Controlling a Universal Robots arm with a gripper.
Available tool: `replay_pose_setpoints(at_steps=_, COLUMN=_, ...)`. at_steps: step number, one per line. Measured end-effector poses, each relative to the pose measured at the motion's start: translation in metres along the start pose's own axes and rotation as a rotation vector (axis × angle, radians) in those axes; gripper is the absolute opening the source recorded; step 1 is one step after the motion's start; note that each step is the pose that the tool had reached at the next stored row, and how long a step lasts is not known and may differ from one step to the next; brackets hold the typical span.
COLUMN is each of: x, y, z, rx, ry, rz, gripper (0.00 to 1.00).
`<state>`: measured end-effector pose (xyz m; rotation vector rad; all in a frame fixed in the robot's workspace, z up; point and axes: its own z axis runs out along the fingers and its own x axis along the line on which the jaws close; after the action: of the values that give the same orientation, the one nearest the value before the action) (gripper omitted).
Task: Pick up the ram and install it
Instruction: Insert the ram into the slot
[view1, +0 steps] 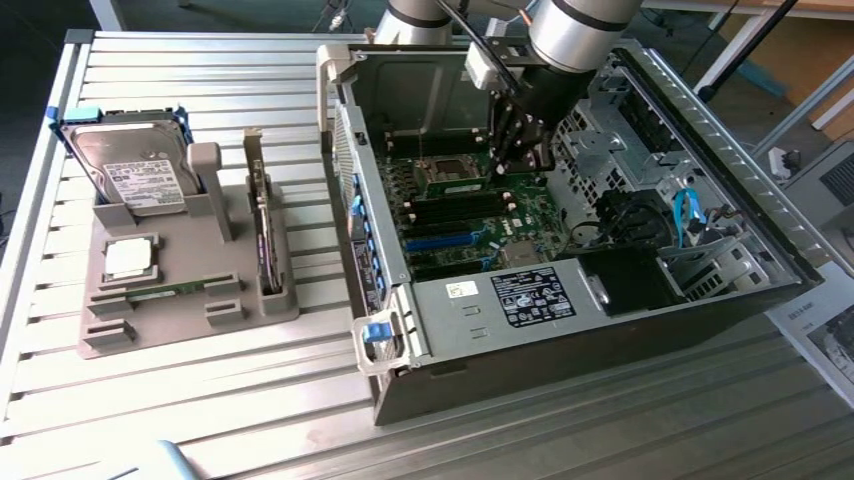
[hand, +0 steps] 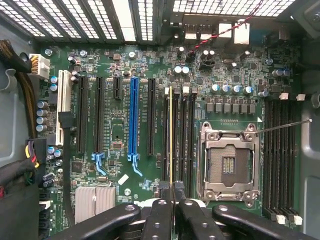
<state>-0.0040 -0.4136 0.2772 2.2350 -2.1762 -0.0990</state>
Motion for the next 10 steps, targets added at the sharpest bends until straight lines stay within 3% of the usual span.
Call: replay_pose_setpoints(at_steps=10, x=0.0000, y=0.0025, z=0.0016, rx=0.0000, ry=0.0000, rz=0.000, gripper=0.12)
